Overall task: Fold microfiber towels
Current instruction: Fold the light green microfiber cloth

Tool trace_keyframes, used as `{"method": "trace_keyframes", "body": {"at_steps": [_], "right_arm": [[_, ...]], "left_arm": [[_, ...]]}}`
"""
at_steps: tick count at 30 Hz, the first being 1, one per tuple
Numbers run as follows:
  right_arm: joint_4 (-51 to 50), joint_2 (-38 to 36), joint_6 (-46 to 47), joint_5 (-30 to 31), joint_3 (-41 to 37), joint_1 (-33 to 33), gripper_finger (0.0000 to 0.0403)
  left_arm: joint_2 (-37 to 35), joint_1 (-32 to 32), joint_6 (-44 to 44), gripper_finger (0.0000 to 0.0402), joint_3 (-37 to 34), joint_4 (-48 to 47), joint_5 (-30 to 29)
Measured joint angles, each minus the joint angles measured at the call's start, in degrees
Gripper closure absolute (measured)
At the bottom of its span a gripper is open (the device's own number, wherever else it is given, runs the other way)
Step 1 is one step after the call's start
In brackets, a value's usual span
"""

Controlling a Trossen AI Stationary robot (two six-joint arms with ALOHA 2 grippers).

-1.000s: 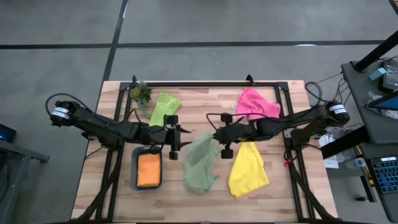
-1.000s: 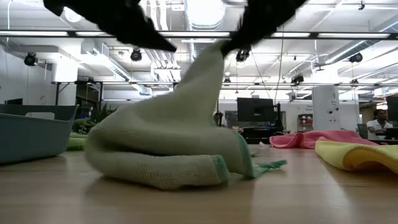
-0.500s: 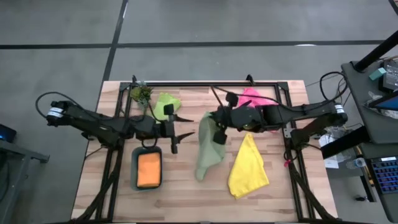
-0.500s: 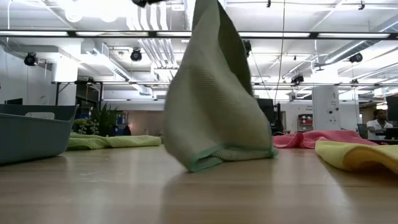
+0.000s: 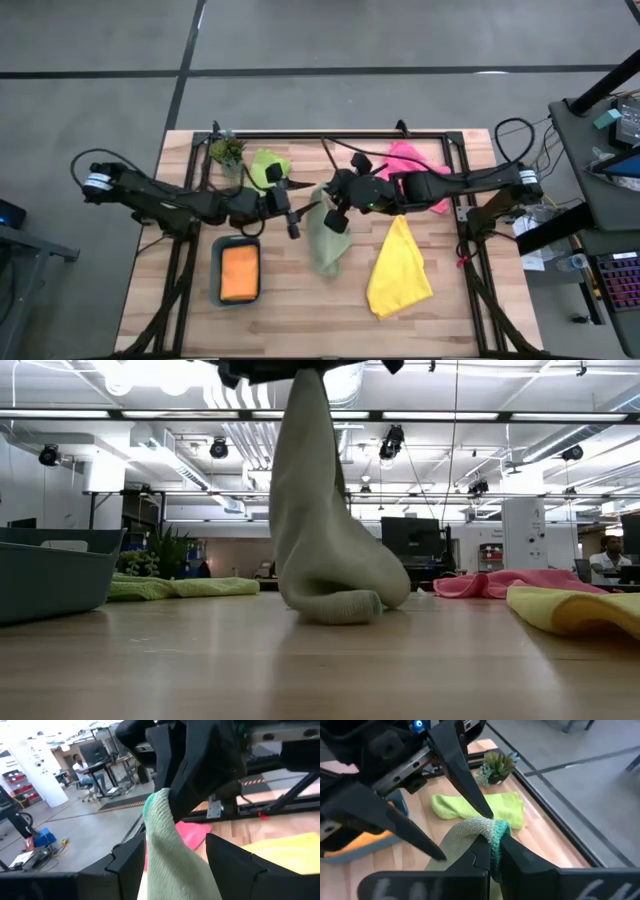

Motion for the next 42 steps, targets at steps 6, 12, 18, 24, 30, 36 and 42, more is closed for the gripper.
{"method": "trace_keyframes", "body": {"at_steps": [6, 12, 18, 24, 30, 36, 42], "right_arm": [[-0.29, 1.07, 0.44, -0.15, 0.00, 0.02, 0.0394], [-0.62, 1.00, 0.55, -0.17, -0.02, 0.02, 0.0392], [-2.05, -0.13, 0.30, -3.13, 0.00, 0.02, 0.0341], [-8.30, -2.53, -4.58, -7.19, -0.18, 0.04, 0.0258], [-7.42, -3.42, -9.15, -12.90, -5.02, 0.04, 0.0198], [7.02, -3.39, -13.89, -13.74, -14.96, 0.04, 0.0180], [21.59, -3.37, -15.22, -21.16, -21.22, 0.11, 0.0179]], "left_arm": [[2.87, -0.07, -0.04, 0.0246, 0.27, -0.02, -2.20], [2.76, -0.04, -0.01, 0.0370, -0.32, -0.57, -3.67], [2.23, -0.13, 0.26, 0.0399, -0.82, -0.95, -0.64], [-2.99, -0.17, 0.48, 0.0401, -3.86, -0.90, 7.01], [-10.93, -0.15, 0.22, 0.0401, -6.71, -0.34, 16.74], [-16.78, -0.20, 0.06, 0.0401, -9.42, -0.41, 24.99], [-18.91, -0.17, -1.72, 0.0401, -11.30, 0.17, 25.01]]}}
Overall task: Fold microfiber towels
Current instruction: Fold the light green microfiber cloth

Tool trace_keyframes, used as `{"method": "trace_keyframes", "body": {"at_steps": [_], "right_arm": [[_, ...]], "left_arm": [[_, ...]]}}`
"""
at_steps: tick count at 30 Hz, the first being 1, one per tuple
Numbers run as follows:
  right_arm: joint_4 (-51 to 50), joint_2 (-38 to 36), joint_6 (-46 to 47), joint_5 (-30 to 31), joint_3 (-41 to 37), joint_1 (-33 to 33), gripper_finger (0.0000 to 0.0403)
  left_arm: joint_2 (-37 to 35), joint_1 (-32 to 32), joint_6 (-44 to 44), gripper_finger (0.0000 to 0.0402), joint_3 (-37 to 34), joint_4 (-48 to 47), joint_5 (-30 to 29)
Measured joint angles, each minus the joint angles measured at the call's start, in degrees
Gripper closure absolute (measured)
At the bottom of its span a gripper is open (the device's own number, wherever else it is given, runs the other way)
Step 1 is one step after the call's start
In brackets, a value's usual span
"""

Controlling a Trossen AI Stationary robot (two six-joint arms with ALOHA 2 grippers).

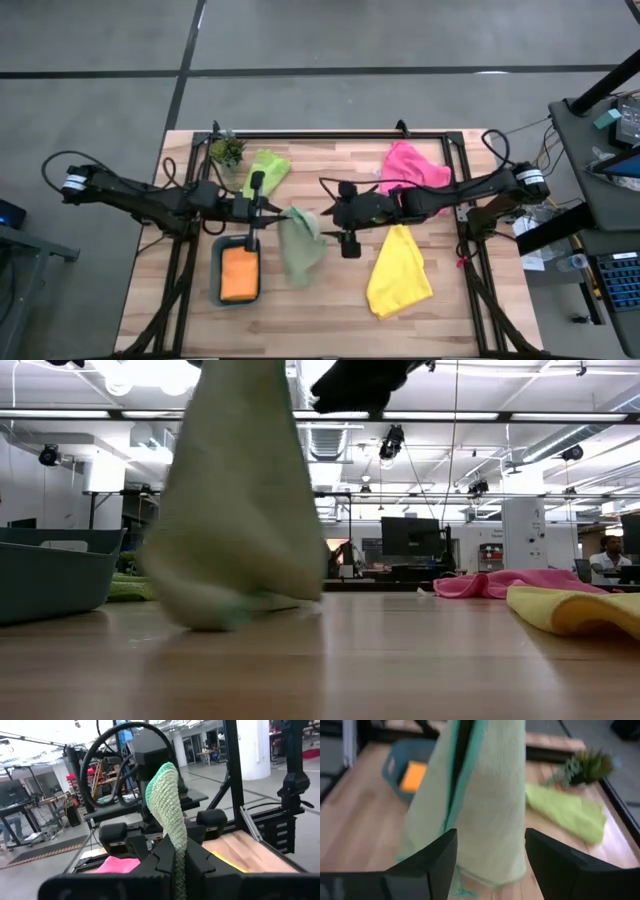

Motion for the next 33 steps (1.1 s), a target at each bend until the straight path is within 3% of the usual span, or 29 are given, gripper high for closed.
{"method": "trace_keyframes", "body": {"at_steps": [9, 19, 33], "right_arm": [[22.90, 0.94, 0.57, -0.01, -7.06, 0.05, 0.0179], [33.20, 4.44, 1.51, 1.07, -10.99, 0.04, 0.0184], [30.40, 9.97, -1.84, 21.93, -10.76, 0.04, 0.0209]], "left_arm": [[0.85, 0.04, -1.87, 0.0401, -0.12, 0.19, -0.32], [0.91, 0.04, -4.32, 0.0401, -0.10, 0.15, -1.14], [1.00, 0.02, -4.45, 0.0402, -0.03, 0.85, -1.18]]}}
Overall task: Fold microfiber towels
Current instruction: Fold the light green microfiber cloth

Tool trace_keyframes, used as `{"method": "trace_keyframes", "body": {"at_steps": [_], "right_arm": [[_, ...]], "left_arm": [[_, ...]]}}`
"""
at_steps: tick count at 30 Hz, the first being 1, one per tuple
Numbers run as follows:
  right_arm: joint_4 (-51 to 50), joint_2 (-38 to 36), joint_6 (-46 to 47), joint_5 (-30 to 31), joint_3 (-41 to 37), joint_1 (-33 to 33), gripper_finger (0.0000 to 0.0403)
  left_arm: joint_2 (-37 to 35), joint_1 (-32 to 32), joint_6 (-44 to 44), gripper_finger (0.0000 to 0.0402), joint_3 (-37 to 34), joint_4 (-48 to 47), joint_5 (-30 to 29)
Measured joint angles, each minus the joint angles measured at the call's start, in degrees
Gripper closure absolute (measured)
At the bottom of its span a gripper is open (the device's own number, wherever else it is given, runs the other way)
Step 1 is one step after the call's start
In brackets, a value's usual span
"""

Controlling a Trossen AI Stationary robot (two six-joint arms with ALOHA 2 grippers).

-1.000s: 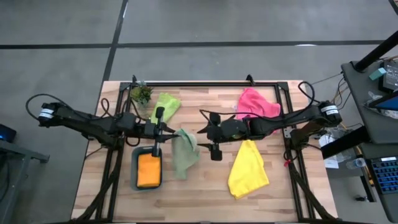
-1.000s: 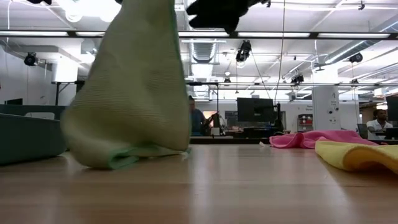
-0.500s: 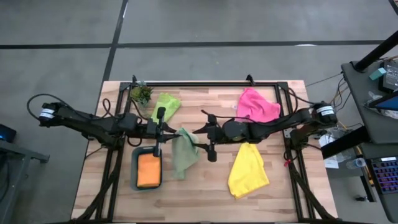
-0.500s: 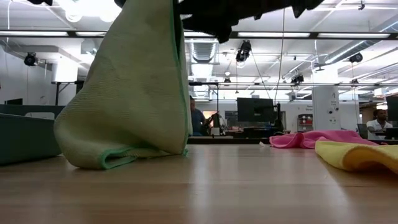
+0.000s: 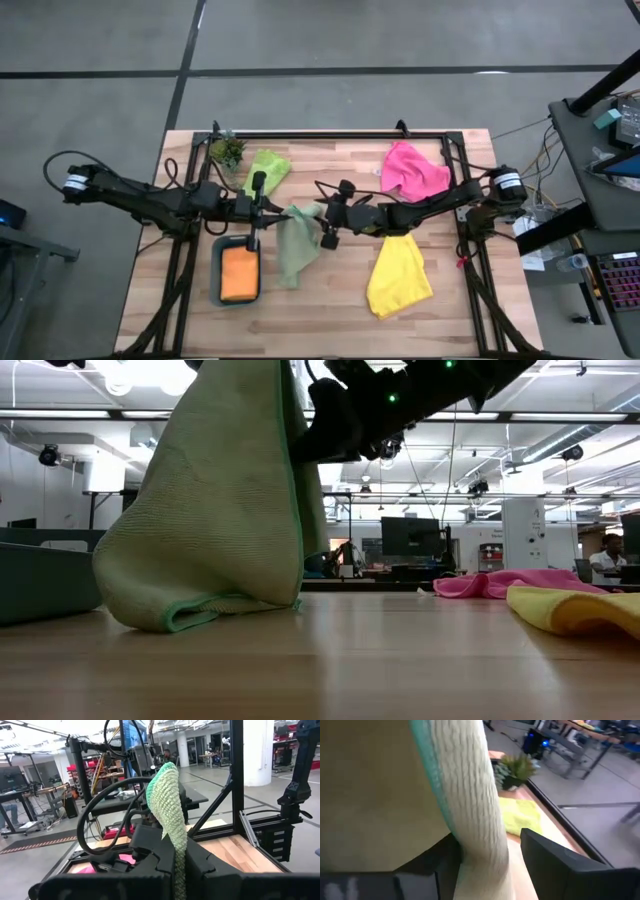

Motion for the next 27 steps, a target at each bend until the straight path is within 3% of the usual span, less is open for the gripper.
{"method": "trace_keyframes", "body": {"at_steps": [5, 14, 20, 24, 27], "right_arm": [[-2.97, -0.99, -1.87, 2.29, -0.11, 0.00, 0.0243], [-8.39, -1.07, -2.96, 2.97, -0.22, -0.26, 0.0386], [-15.75, -3.93, -4.66, 9.72, -0.04, -0.26, 0.0394], [-25.83, -8.15, -6.82, 6.44, 2.85, 0.41, 0.0394], [-38.17, -11.66, -4.33, 2.39, 8.47, 0.52, 0.0394]], "left_arm": [[0.00, 0.01, 0.00, 0.0402, -0.06, -0.06, 0.00], [0.00, 0.00, 0.02, 0.0402, -0.09, -0.08, 0.00], [-0.34, 0.02, 0.14, 0.0402, -0.11, -0.24, 0.11], [-0.50, 0.10, 0.12, 0.0396, 0.20, -1.98, 0.41], [-0.50, 1.11, 0.12, 0.0368, 0.37, -5.05, 0.66]]}}
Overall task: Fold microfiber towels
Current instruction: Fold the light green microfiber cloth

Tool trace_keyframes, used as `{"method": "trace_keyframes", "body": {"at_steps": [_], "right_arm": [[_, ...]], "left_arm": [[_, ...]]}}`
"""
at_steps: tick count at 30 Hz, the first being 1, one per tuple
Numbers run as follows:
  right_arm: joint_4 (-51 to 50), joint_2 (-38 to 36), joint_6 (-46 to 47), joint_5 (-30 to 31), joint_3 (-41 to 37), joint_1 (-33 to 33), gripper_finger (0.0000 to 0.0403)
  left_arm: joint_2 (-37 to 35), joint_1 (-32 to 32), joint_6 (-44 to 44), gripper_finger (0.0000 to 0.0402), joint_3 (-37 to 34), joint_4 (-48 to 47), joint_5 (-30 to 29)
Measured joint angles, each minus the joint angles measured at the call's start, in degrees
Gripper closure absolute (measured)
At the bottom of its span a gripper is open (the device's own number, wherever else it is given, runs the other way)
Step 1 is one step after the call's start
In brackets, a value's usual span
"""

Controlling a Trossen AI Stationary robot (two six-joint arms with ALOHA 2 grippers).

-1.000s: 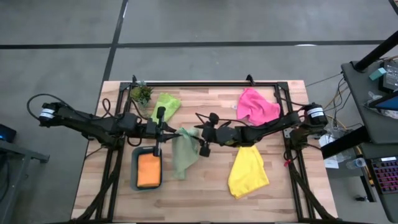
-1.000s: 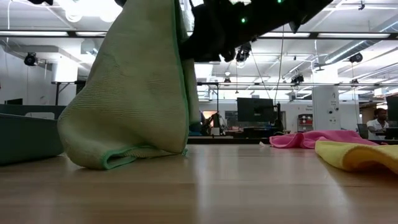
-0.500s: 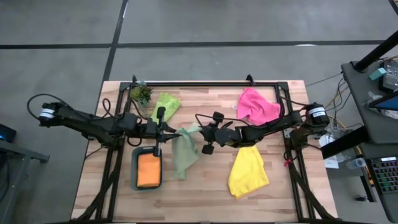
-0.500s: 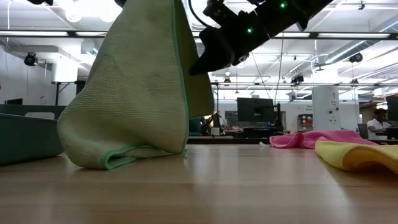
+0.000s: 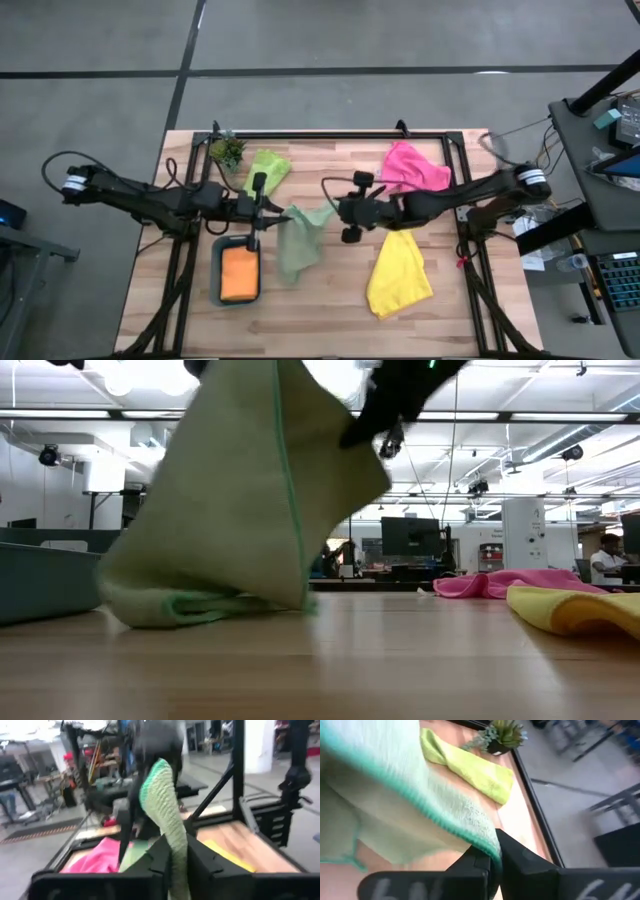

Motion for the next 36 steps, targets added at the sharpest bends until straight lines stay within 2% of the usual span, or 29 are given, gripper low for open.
{"method": "trace_keyframes", "body": {"at_steps": [7, 12, 16, 20, 25, 28, 32, 36], "right_arm": [[-29.86, -2.29, 8.89, -7.67, 17.65, -0.04, 0.0394], [-45.70, -0.69, 20.55, -9.15, 29.52, -0.04, 0.0394], [-52.06, 1.56, 29.53, -9.80, 35.84, -0.07, 0.0394], [-53.27, 3.95, 36.09, -9.74, 40.34, -0.77, 0.0394], [-53.02, 9.29, 36.12, -8.62, 47.68, -2.58, 0.0394], [-53.14, 12.84, 34.08, -8.65, 52.76, -3.84, 0.0394], [-56.32, 17.59, 31.29, -8.68, 59.00, -5.28, 0.0394], [-62.76, 21.33, 31.04, -7.67, 63.99, -7.49, 0.0394]], "left_arm": [[-1.25, 3.51, -0.01, 0.0264, -0.02, -9.12, -0.13], [-1.70, 6.03, -3.47, 0.0221, -0.34, -11.29, -0.39], [-0.03, 6.32, -7.57, 0.0215, -0.37, -10.32, -0.46], [4.55, 5.95, -10.89, 0.0214, -0.44, -6.77, -0.44], [14.13, 4.76, -10.55, 0.0214, -0.24, 2.44, -1.25], [19.08, 4.36, -8.88, 0.0214, 0.66, 6.73, -5.49], [22.64, 4.42, -8.94, 0.0214, 1.64, 6.21, -8.17], [21.25, 4.36, -8.94, 0.0214, 1.56, 0.36, -8.15]]}}
